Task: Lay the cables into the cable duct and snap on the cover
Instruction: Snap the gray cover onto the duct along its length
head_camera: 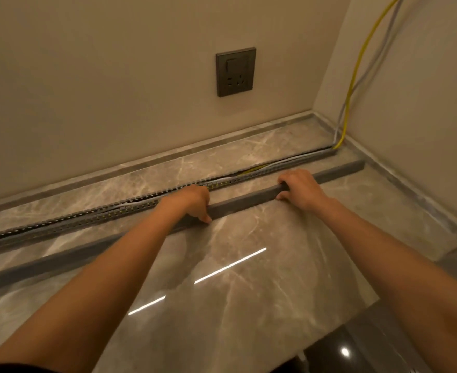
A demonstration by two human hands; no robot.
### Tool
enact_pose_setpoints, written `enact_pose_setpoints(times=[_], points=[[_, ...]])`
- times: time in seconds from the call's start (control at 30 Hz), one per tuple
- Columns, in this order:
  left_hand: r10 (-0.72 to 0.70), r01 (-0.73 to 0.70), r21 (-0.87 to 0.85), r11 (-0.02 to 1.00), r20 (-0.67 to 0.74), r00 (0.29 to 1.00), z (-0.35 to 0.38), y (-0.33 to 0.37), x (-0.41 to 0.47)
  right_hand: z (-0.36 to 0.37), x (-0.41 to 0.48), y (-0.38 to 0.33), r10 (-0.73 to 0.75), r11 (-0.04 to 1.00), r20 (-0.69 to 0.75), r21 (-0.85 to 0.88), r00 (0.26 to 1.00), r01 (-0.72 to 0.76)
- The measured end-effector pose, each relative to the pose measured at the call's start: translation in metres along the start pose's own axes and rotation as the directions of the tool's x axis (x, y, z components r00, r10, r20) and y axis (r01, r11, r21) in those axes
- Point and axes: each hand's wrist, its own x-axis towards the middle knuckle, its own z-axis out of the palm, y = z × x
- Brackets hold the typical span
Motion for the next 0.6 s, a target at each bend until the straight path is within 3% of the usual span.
enact_pose_setpoints(times=[0.17, 0.3, 0.47, 0.6], points=[[0.062, -0.116, -0.158, 0.981, -0.313, 0.948, -0.009, 0.092, 0.036, -0.002, 0.026, 0.014, -0.075, 0.975, 0.04, 0.214, 0.996, 0.064], [-0.028, -0.019, -0.142, 0.99, -0.326, 0.945, -0.011, 0.135, 0.064, -0.01, 0.042, 0.058, -0.212, 0.961, 0.116, 0.204, 0.97, 0.186], [-0.216, 0.163, -0.182, 0.97, -0.325, 0.921, -0.022, 0.148, 0.079, -0.026, 0.054, 0.149, -0.114, 0.992, 0.045, 0.056, 0.992, 0.112], [-0.12, 0.063, -0.162, 0.985, -0.368, 0.922, -0.028, 0.179, 0.094, -0.029, 0.061, 0.167, -0.119, 0.988, 0.018, 0.106, 0.993, 0.116]])
